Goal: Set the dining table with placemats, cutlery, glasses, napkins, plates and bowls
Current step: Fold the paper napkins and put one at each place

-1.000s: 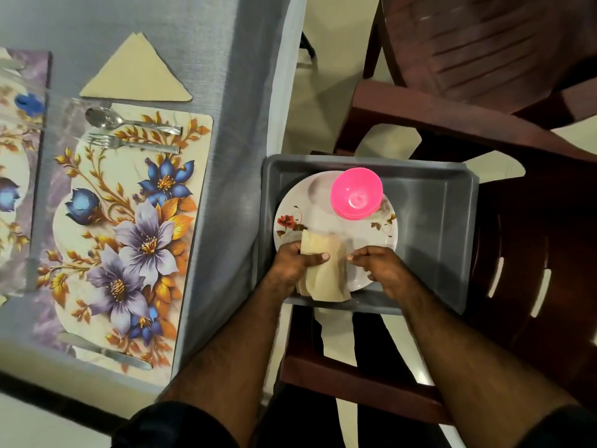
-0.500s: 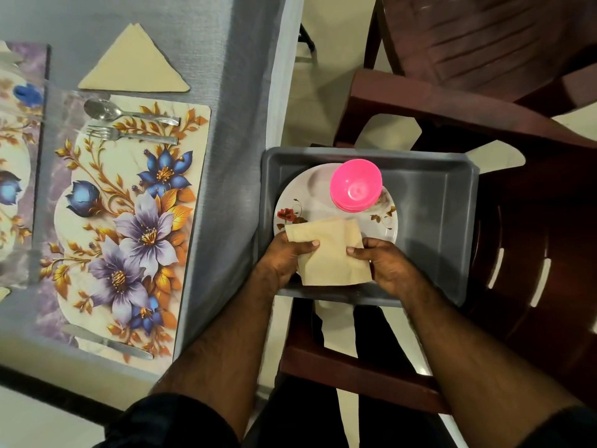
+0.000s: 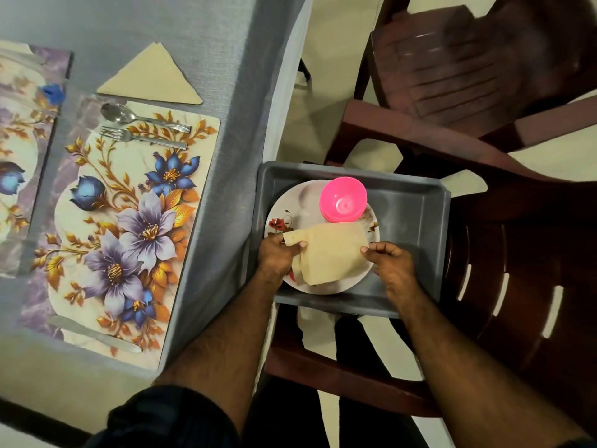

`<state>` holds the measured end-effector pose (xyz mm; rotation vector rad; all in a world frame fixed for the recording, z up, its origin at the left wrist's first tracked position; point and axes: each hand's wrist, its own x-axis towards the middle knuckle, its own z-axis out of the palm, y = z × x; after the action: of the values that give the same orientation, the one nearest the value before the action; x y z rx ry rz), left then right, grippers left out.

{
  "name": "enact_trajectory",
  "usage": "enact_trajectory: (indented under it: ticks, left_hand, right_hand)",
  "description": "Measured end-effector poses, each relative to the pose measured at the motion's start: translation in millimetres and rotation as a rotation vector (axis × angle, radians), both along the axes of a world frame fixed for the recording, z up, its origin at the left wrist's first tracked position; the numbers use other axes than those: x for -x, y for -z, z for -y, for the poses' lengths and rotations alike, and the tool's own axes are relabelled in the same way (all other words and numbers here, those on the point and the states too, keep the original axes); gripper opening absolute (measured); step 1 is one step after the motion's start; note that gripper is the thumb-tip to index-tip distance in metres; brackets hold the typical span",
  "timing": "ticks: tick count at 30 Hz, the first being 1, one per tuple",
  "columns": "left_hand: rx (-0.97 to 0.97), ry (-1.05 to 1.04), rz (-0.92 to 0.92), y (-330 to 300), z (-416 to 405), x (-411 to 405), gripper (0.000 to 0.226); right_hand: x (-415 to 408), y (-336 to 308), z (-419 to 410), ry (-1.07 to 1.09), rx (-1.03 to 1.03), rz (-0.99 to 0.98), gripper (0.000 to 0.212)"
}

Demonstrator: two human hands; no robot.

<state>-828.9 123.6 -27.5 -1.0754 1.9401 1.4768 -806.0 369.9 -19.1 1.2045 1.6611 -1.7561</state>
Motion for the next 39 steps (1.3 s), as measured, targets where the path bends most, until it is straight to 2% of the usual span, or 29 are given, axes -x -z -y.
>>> enact_trajectory:
  ticks: [3, 5, 9, 12, 17, 20, 22, 24, 26, 27, 29, 31, 33, 35, 37, 39]
  left_hand:
    - [0.115, -0.022, 0.044, 5, 4, 1, 0.036]
    - [0.217, 0.066, 0.060, 4, 5, -1, 0.039]
    - [0.394, 0.507, -0.185, -13, 7, -18, 0.061]
    - [0.349, 0.614, -0.290, -48, 12, -36, 0.060]
    - [0.054, 0.279, -0.213, -131, 31, -74, 0.029]
    - [-0.097, 0.114, -0.241, -187, 46, -96, 0.025]
    - [-0.205, 0.042, -0.269, -225, 65, -112, 0.020]
    - [-0.282, -0.041, -0.304, -254, 91, -130, 0.024]
    - [-0.309, -0.142, -0.366, -278, 129, -153, 0.039]
    - [-0.322, -0.179, -0.405, -290, 150, -166, 0.046]
    - [-0.351, -0.235, -0.483, -312, 193, -198, 0.056]
    - [-0.351, -0.293, -0.535, -334, 239, -241, 0.056]
    - [-0.340, -0.396, -0.556, -352, 280, -282, 0.051]
    - [-0.295, -0.530, -0.580, -369, 323, -332, 0.034]
    - [-0.232, -0.664, -0.595, -388, 361, -381, 0.015]
    - [-0.172, -0.809, -0.605, -402, 395, -420, 0.007]
  right_hand:
    - [2, -6, -4, 0.052, -0.091, -0.045, 0.016]
    - [0, -10, -5, 0.035, -0.081, -0.060, 0.016]
    - [-4, -29, 8, -0.114, -0.035, -0.113, 0.015]
    - [-4, -59, 25, -0.241, -0.056, -0.179, 0.016]
    - [6, -135, 65, -0.415, 0.032, -0.271, 0.017]
    - [12, -190, 101, -0.476, 0.124, -0.336, 0.019]
    - [10, -229, 134, -0.522, 0.218, -0.339, 0.029]
    - [6, -260, 168, -0.580, 0.286, -0.364, 0.030]
    - [-4, -292, 209, -0.624, 0.308, -0.407, 0.015]
    - [-9, -306, 230, -0.643, 0.312, -0.433, 0.015]
    - [-27, -337, 275, -0.690, 0.291, -0.482, 0.019]
    - [-57, -361, 325, -0.768, 0.281, -0.511, 0.025]
    - [-91, -375, 373, -0.820, 0.322, -0.538, 0.016]
    - [-133, -384, 427, -0.876, 0.396, -0.525, 0.001]
    - [-173, -391, 478, -0.961, 0.446, -0.511, 0.005]
    - [-203, -399, 522, -1.092, 0.503, -0.504, 0.024]
